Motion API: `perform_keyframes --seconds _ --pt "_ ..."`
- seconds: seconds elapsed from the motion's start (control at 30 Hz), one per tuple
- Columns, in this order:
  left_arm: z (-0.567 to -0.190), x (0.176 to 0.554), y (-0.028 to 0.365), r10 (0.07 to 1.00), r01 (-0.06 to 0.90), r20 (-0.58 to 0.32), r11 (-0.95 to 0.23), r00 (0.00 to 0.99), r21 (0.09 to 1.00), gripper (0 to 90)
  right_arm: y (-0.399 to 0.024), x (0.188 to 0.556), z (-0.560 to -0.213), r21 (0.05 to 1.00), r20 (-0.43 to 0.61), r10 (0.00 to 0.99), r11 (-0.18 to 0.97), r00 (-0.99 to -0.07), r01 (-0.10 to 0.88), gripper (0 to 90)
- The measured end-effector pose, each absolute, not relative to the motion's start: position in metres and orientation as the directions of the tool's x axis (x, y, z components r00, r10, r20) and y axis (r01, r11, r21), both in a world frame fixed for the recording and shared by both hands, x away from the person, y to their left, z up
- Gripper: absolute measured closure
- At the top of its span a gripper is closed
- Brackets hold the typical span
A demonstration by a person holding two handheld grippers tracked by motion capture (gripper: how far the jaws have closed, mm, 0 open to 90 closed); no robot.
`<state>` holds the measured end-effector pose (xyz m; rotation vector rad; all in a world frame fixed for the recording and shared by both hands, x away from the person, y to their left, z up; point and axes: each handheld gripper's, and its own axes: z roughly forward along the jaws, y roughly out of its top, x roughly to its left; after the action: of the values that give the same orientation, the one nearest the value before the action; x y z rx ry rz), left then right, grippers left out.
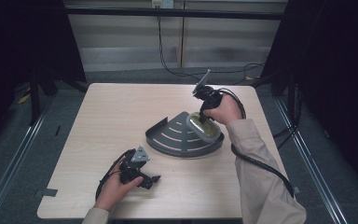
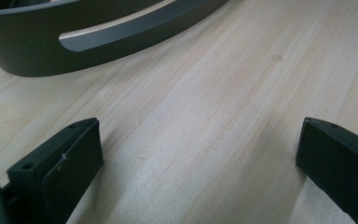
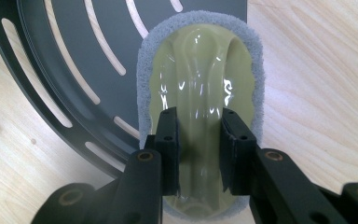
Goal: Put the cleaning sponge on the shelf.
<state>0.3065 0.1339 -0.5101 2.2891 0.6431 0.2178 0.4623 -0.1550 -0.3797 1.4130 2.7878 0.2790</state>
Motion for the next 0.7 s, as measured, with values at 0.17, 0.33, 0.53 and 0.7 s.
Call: perform_keyframes --seconds 0.17,0.33,0.53,0.7 --pt "-0.51 0.307 0.134 0.509 0.384 -0.033 -0.603 0.86 0.699 0.0 -0.153 0.462 -0.383 0.16 0.08 0.798 0.581 -0.598 0.798 71.5" --pt "-0.51 0.307 0.134 0.509 0.384 -0.033 -0.604 0.86 0.699 0.0 -0.153 0.46 -0.387 0.158 0.081 0.797 0.583 -0.599 0.797 71.5" --pt "-0.51 0.307 0.134 0.509 0.384 -0.033 -0.604 0.86 0.699 0.0 -0.154 0.46 -0.392 0.154 0.084 0.795 0.586 -0.601 0.796 71.5" --pt "-0.51 0.307 0.134 0.508 0.383 -0.033 -0.602 0.861 0.701 0.0 -0.155 0.46 -0.395 0.15 0.082 0.792 0.59 -0.605 0.793 71.5"
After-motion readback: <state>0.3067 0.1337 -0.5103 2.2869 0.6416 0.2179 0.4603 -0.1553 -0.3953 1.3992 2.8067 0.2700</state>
